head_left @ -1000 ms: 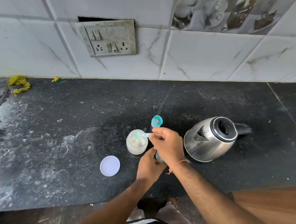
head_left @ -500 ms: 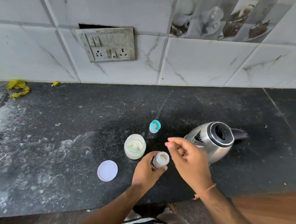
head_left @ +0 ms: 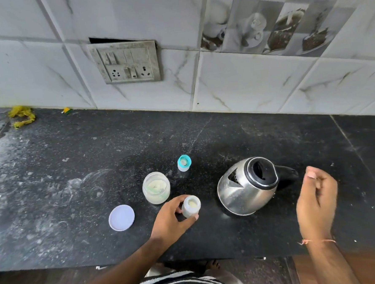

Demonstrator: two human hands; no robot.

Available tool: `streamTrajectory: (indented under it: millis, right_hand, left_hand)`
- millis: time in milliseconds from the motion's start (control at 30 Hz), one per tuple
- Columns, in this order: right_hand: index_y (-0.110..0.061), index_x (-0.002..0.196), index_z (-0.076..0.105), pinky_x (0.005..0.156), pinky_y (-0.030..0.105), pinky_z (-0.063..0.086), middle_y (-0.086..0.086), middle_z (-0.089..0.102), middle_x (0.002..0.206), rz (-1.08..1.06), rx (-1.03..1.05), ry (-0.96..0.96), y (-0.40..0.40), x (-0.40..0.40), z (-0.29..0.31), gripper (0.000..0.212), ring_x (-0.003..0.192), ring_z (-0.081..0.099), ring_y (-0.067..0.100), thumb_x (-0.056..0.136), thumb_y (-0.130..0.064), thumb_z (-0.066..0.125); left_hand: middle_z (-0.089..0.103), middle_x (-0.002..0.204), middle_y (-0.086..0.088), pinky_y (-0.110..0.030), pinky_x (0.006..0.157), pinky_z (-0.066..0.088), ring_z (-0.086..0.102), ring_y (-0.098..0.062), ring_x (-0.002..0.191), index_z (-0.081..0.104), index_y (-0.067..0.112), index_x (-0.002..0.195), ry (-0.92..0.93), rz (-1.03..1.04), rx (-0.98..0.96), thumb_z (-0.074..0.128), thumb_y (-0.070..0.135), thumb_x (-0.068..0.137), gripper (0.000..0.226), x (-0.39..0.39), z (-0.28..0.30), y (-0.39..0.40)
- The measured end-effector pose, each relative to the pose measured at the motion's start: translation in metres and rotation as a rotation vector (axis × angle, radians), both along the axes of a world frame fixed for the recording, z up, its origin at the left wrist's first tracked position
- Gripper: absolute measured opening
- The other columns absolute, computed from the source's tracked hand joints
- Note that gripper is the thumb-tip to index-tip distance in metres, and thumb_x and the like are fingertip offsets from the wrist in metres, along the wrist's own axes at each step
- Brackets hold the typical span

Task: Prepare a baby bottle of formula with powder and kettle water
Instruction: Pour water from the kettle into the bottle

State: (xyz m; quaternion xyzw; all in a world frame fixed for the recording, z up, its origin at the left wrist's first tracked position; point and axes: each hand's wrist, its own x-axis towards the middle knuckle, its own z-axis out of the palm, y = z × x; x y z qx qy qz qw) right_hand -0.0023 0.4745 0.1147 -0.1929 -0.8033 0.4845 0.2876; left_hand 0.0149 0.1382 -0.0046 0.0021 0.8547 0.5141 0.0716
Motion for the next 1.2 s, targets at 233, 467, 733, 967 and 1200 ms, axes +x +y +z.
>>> streamTrajectory:
  millis: [233,467,733,967,1200]
  right_hand:
    - [-0.030,0.101,0.082,0.106,0.047,0.050,-0.004,0.078,0.109,0.173,-0.210,-0.157,0.031,-0.042,-0.025,0.048,0.115,0.069,0.026,0.109,-0.058,0.043]
    - [-0.005,0.069,0.070,0.079,0.044,0.046,0.016,0.069,0.067,0.507,-0.271,-0.247,0.063,-0.071,-0.034,0.089,0.071,0.062,0.026,0.096,-0.086,0.046]
    - [0.020,0.064,0.056,0.043,0.031,0.033,0.023,0.046,0.043,0.613,-0.331,-0.307,0.058,-0.076,-0.034,0.099,0.037,0.040,0.020,0.094,-0.074,0.046]
    - [0.004,0.074,0.058,0.037,0.019,0.035,0.008,0.046,0.051,0.476,-0.455,-0.290,0.049,-0.070,-0.040,0.053,0.038,0.045,0.009,0.103,-0.041,0.054]
    - [0.002,0.075,0.057,0.038,0.017,0.037,0.003,0.047,0.053,0.426,-0.442,-0.318,0.046,-0.070,-0.033,0.045,0.042,0.049,0.006,0.114,-0.019,0.051]
  left_hand:
    - [0.070,0.110,0.041,-0.007,0.085,0.048,0.068,0.002,0.106,0.063,0.053,0.118,0.004,0.087,-0.017,0.091,0.038,0.087,0.045,0.007,0.008,0.022]
    - [0.074,0.119,0.018,-0.017,0.088,0.056,0.073,-0.006,0.111,0.063,0.037,0.130,-0.089,0.187,0.104,0.085,0.026,0.081,0.054,0.011,0.008,0.049]
    - [0.073,0.115,0.017,-0.025,0.093,0.056,0.072,-0.007,0.105,0.062,0.033,0.124,-0.031,0.263,0.083,0.075,0.012,0.085,0.047,0.007,0.018,0.077]
    - [0.071,0.110,0.016,-0.020,0.089,0.053,0.068,-0.006,0.098,0.061,0.038,0.114,0.017,0.235,0.070,0.081,0.010,0.084,0.045,-0.006,0.031,0.094]
    - [0.076,0.116,0.022,-0.013,0.091,0.053,0.072,-0.001,0.106,0.072,0.033,0.116,0.010,0.263,0.146,0.091,0.010,0.081,0.045,-0.017,0.040,0.101]
